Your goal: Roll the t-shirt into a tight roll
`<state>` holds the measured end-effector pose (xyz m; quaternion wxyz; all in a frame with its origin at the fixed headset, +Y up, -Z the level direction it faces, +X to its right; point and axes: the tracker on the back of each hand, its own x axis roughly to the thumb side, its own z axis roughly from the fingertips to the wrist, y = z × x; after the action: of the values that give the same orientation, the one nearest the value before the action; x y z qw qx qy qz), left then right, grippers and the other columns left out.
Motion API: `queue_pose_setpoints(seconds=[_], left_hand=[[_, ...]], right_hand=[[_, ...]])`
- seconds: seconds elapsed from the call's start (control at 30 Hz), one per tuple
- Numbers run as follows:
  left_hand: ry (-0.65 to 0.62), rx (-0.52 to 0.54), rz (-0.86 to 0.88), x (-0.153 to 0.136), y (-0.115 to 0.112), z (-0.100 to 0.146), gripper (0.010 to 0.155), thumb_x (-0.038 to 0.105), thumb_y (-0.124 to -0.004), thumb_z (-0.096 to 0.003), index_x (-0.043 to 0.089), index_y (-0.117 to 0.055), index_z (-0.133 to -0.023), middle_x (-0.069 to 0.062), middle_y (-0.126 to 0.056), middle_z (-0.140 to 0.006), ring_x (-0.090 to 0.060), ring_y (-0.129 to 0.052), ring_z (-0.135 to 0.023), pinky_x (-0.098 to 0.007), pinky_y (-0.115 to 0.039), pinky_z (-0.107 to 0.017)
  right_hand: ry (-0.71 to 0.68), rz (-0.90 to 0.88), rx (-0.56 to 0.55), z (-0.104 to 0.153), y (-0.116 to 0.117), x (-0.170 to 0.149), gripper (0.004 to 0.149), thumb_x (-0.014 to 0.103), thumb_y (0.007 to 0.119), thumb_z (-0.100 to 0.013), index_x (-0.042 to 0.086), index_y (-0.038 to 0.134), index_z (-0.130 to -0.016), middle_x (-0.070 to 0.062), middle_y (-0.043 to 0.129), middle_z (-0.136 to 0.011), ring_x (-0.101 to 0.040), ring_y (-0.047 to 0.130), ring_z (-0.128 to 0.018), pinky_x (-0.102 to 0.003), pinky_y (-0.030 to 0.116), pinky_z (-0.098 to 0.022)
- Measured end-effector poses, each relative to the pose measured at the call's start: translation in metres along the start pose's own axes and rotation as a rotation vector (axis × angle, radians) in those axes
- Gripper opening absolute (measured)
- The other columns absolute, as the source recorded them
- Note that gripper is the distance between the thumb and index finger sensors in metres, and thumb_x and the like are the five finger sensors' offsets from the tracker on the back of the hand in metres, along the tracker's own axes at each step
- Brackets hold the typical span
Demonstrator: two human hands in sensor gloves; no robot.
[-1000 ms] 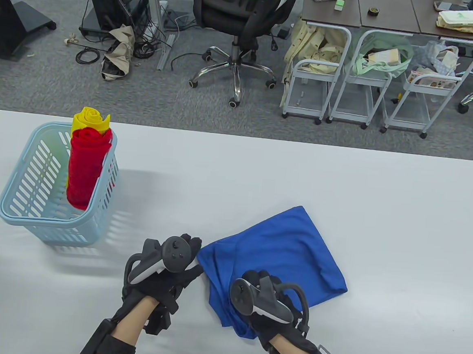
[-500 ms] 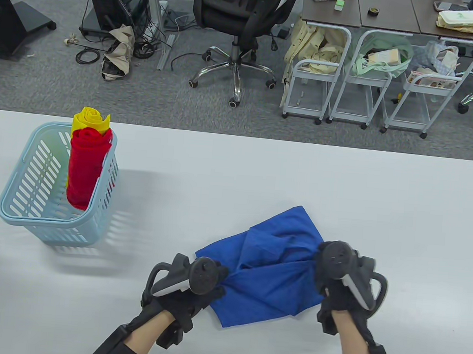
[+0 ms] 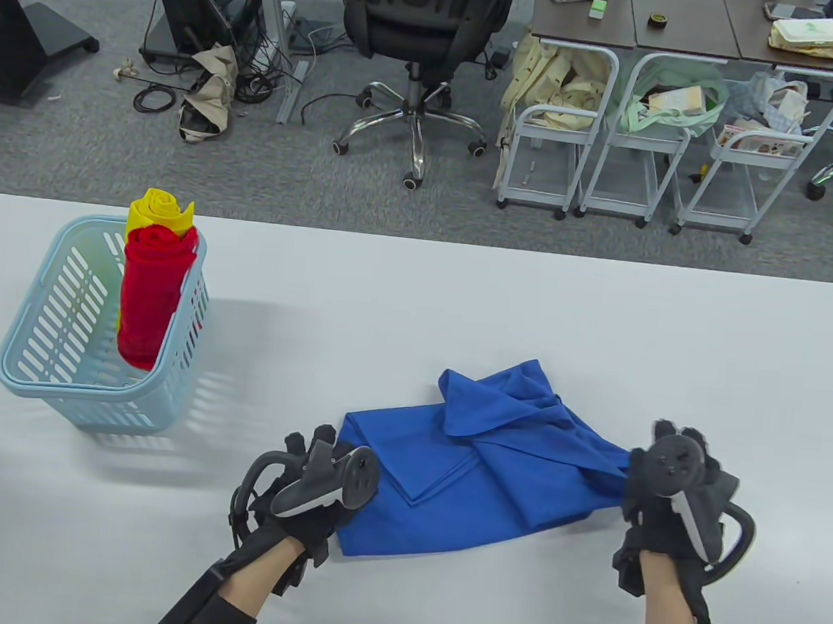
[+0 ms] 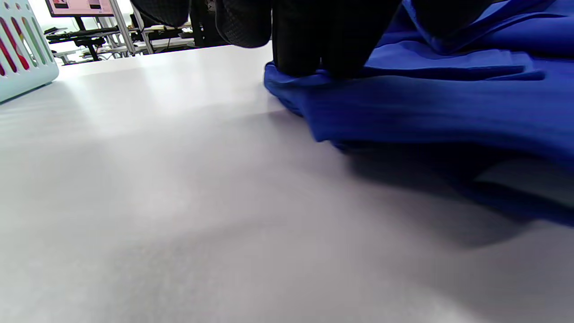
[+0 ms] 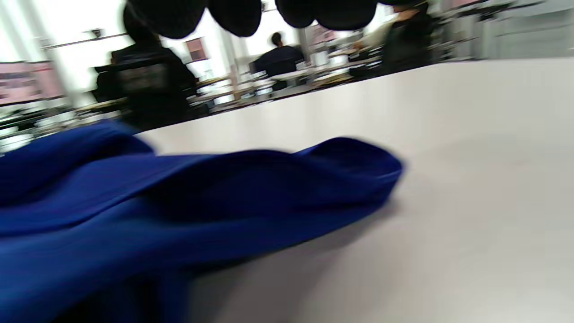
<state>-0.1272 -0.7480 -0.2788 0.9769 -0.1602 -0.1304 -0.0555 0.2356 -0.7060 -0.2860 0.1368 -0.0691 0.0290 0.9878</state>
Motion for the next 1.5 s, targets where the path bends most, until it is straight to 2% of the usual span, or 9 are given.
queue_pose_setpoints(seconds=[0.07,0.17,0.4,0.6,0.77,0.9,1.1,1.37,1.5], left_hand=[[-0.101,-0.017,0.072,0.008,-0.005,0.001,0.066,0.062,-0.049,-0.0589,0.038,-0.041,-0.120,0.000,-0.041,-0.132,-0.036,-0.043,-0.120,-0.065,-0.045,-0.080],[-0.141,-0.106,0.117,0.018,-0.014,-0.004,0.067,0.063,-0.047,-0.0586,0.041,-0.035,-0.120,-0.001,-0.035,-0.133,-0.035,-0.040,-0.121,-0.064,-0.046,-0.080],[0.104,-0.172,0.192,-0.046,-0.010,-0.015,0.064,0.063,-0.045,-0.0596,0.038,-0.048,-0.119,0.003,-0.042,-0.131,-0.033,-0.047,-0.120,-0.064,-0.046,-0.080],[0.294,-0.118,0.209,-0.081,-0.005,-0.007,0.068,0.062,-0.046,-0.0599,0.029,-0.057,-0.118,-0.007,-0.048,-0.130,-0.038,-0.043,-0.119,-0.065,-0.044,-0.079],[0.111,0.019,0.158,-0.034,0.010,0.001,0.070,0.063,-0.046,-0.0596,0.033,-0.037,-0.122,-0.009,-0.034,-0.132,-0.040,-0.043,-0.119,-0.064,-0.046,-0.079],[-0.081,-0.177,0.131,0.010,-0.014,-0.009,0.067,0.066,-0.048,-0.0583,0.043,-0.037,-0.120,-0.004,-0.034,-0.133,-0.038,-0.043,-0.119,-0.065,-0.045,-0.080],[0.090,-0.256,0.146,-0.038,-0.026,-0.023,0.065,0.066,-0.047,-0.0585,0.052,-0.017,-0.115,0.003,-0.007,-0.129,-0.033,-0.015,-0.120,-0.060,-0.028,-0.083],[0.270,-0.154,0.082,-0.062,-0.010,-0.017,0.059,0.053,-0.058,-0.0619,0.044,-0.041,-0.118,-0.003,-0.015,-0.130,-0.036,-0.015,-0.118,-0.065,-0.023,-0.080],[0.246,-0.056,0.052,-0.047,0.006,-0.004,0.064,0.059,-0.054,-0.0606,0.038,-0.045,-0.120,-0.009,-0.026,-0.132,-0.039,-0.035,-0.119,-0.064,-0.037,-0.081]], right_hand=[[-0.203,-0.048,0.181,-0.002,0.029,0.035,0.059,0.046,0.066,-0.056,0.030,0.055,-0.111,-0.008,0.040,-0.121,-0.042,0.043,-0.111,-0.061,0.042,-0.074],[-0.189,0.043,0.273,-0.007,0.055,0.050,0.066,0.047,0.061,-0.053,0.029,0.042,-0.114,-0.006,0.037,-0.121,-0.041,0.038,-0.113,-0.060,0.041,-0.074],[0.304,0.107,0.191,-0.022,0.046,-0.045,0.064,0.044,0.058,-0.054,0.022,0.043,-0.113,-0.011,0.041,-0.117,-0.038,0.040,-0.110,-0.057,0.052,-0.071],[0.507,0.102,0.096,-0.012,0.016,-0.067,0.062,0.048,0.062,-0.054,0.013,0.069,-0.105,-0.019,0.072,-0.106,-0.043,0.072,-0.097,-0.057,0.063,-0.063],[0.202,0.084,0.061,-0.005,0.008,-0.021,0.065,0.050,0.062,-0.055,0.022,0.050,-0.113,-0.017,0.044,-0.118,-0.046,0.049,-0.107,-0.059,0.048,-0.071],[-0.149,-0.047,0.280,-0.005,0.041,0.027,0.065,0.047,0.065,-0.055,0.034,0.039,-0.114,-0.001,0.024,-0.122,-0.038,0.020,-0.115,-0.062,0.027,-0.076],[0.209,0.190,0.315,-0.030,0.066,-0.012,0.078,0.064,0.055,-0.051,0.031,0.021,-0.114,-0.005,0.015,-0.120,-0.038,0.014,-0.113,-0.061,0.025,-0.075],[0.507,0.193,0.188,-0.017,0.026,-0.058,0.066,0.055,0.059,-0.055,0.018,0.060,-0.109,-0.013,0.051,-0.116,-0.047,0.049,-0.106,-0.060,0.047,-0.070],[0.316,0.172,0.107,-0.008,0.008,-0.033,0.057,0.052,0.062,-0.055,0.018,0.076,-0.099,-0.014,0.070,-0.108,-0.044,0.064,-0.102,-0.058,0.055,-0.068]])
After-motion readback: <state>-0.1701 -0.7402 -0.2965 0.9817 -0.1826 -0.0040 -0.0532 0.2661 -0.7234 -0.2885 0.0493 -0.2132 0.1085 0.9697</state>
